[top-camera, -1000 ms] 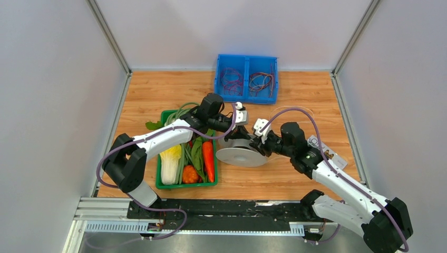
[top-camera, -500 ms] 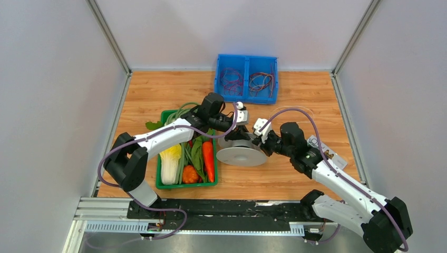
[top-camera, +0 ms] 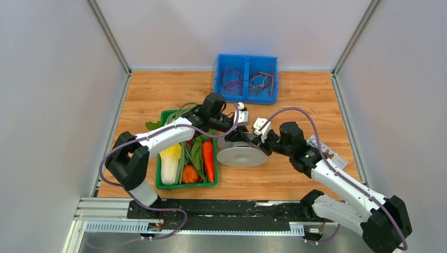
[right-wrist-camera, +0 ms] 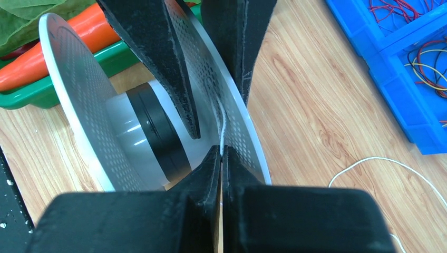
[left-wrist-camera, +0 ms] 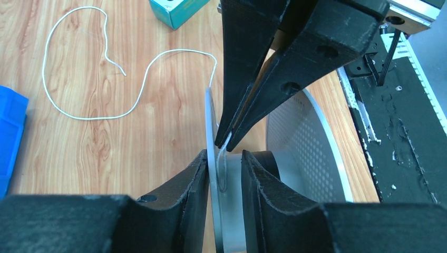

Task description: Wrap the cables

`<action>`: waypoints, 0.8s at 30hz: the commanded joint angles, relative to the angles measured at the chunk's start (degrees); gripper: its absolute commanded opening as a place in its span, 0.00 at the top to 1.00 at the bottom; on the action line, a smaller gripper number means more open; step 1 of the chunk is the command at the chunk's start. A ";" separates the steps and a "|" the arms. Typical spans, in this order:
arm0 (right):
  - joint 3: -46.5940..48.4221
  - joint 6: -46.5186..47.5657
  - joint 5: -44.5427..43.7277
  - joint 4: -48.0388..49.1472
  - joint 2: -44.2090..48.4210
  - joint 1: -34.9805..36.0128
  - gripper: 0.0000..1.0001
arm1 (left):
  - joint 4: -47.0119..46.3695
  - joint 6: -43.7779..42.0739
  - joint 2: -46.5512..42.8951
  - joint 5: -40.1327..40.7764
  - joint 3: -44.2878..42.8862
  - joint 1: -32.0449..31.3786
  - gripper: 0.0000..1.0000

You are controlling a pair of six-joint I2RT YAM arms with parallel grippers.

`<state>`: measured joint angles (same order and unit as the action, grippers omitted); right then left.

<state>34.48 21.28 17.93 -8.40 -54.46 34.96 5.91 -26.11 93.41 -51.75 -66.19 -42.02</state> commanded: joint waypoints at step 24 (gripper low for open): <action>1.55 -2.03 -2.73 7.00 0.14 -0.24 1.00 | 5.07 -2.55 2.83 -1.78 -2.62 -1.31 1.00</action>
<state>34.48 19.70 18.59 -7.33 -55.29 34.96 7.18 -26.98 94.76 -51.53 -68.01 -42.04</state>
